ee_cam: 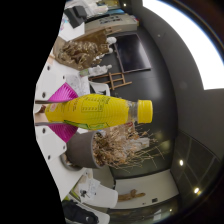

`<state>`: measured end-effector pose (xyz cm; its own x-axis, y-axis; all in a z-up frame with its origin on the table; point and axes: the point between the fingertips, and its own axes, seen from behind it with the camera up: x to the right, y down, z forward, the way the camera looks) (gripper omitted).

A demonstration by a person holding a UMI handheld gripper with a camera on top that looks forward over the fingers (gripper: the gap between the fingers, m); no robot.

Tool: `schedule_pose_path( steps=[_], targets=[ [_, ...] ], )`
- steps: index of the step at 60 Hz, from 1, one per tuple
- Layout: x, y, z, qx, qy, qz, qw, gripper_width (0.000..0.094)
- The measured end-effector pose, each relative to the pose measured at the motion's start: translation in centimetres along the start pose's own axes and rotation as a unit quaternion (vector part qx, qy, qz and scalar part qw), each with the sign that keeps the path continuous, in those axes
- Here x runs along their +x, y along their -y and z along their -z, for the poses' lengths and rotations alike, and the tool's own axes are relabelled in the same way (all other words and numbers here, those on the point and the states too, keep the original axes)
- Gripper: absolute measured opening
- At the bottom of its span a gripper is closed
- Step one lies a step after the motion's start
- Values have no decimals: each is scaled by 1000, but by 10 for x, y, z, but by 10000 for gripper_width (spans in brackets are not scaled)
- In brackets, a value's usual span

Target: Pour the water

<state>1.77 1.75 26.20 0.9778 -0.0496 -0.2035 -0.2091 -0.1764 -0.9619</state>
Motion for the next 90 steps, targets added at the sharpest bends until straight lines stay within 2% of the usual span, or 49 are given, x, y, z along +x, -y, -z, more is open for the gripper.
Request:
schedule_pose_path(
  steps=[9,23,32,34,38,44,46,49,50,53,65,75,90],
  targets=[
    [61,-63,-15,-33,-64,91,993,239],
    [102,-153,-30,-98,-78,94,988,239],
    [103,-192,-33,-116,-85,77,987,243],
    [104,-191,-35,-104,-85,83,987,244],
    [101,-191,-31,-101,-86,86,987,373],
    [101,-195,-29,-109,-89,73,987,496],
    [102,-197,-26,-121,-92,65,986,603],
    [101,-195,-19,-130,-97,56,985,826],
    [101,-193,-16,-131,-98,55,985,874],
    [100,-187,-5,-134,-108,50,984,840],
    [73,-160,73,-163,-135,32,977,858],
    [15,-139,168,-189,-134,45,972,861],
    [-75,-119,296,-199,-125,77,969,862]
  ],
)
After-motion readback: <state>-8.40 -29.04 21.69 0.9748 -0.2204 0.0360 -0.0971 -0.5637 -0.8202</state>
